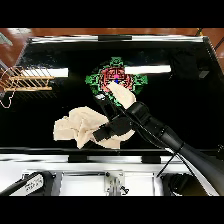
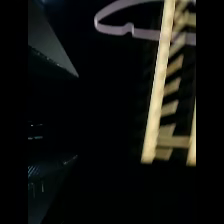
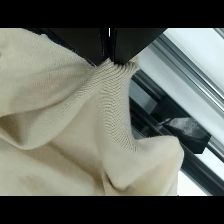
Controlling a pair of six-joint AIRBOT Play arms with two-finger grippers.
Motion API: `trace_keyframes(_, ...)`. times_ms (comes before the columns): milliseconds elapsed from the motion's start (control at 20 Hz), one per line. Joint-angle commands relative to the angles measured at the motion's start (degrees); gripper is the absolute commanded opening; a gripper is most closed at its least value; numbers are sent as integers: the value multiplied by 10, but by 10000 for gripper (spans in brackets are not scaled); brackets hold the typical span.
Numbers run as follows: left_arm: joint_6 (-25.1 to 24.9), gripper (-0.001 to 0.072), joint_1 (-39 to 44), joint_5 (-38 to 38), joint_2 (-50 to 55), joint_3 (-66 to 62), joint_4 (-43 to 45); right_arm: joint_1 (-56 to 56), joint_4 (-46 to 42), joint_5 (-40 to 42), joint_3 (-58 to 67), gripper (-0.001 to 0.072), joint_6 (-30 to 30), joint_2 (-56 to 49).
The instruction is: Fold the shirts.
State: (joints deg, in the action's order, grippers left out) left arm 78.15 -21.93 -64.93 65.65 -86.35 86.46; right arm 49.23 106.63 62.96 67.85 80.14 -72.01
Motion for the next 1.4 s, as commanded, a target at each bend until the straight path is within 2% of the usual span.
trace_keyframes(0,0,500,-147,-2,46,-25,-47,0,0,1,0,69,-6,0)
trace_keyframes(100,-2,502,-202,-47,98,-51,-83,0,0,1,0,69,-20,0)
trace_keyframes(150,-6,539,-217,-61,126,-73,-84,0,0,1,0,69,-24,0)
trace_keyframes(250,-38,567,-227,-74,193,-129,-79,0,0,1,0,69,-35,0)
trace_keyframes(300,-34,614,-227,-72,223,-153,-81,0,0,0,0,69,-42,0)
trace_keyframes(350,-23,616,-225,-65,252,-174,-86,0,0,-2,0,69,-45,0)
trace_keyframes(400,-32,611,-222,-63,282,-189,-99,0,0,-8,0,69,-45,0)
trace_keyframes(550,-134,599,-210,-65,348,-202,-104,0,-2,-46,0,69,-52,0)
trace_keyframes(650,-176,597,-210,-53,376,-202,-104,0,-3,-56,0,69,-76,0)
trace_keyframes(750,-181,556,-214,-33,400,-202,-104,0,-3,-56,0,69,-101,0)
trace_keyframes(1050,-261,556,-212,22,435,-202,-104,0,-6,-56,0,69,-143,-5)
trace_keyframes(1350,-263,541,-193,49,469,-202,-80,0,-7,-56,0,69,-160,-15)
